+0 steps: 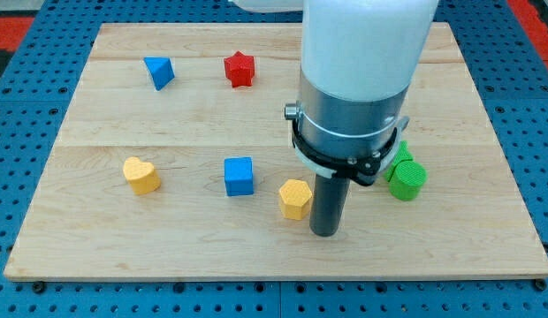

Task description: Move the yellow hexagon closer to the yellow heart

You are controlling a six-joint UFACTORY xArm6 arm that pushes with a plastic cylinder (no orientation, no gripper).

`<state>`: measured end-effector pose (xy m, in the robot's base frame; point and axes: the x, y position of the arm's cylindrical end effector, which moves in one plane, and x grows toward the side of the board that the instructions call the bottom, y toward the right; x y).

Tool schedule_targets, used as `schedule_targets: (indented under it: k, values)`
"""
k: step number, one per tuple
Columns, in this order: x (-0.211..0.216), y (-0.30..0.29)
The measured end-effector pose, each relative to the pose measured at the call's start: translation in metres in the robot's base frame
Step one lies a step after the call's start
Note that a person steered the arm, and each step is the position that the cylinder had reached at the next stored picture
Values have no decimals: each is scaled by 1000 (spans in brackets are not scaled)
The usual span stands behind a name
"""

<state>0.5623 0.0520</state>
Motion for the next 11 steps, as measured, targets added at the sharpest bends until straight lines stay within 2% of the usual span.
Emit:
schedule_targets:
  k: [1, 3, 5, 6, 8, 9, 10, 11]
  values:
    - [-8, 18]
    - [-39, 6]
    - [-25, -92]
    - [-24, -115]
    - [12, -104]
    - [18, -143]
    - [9, -174]
    - [-1, -177]
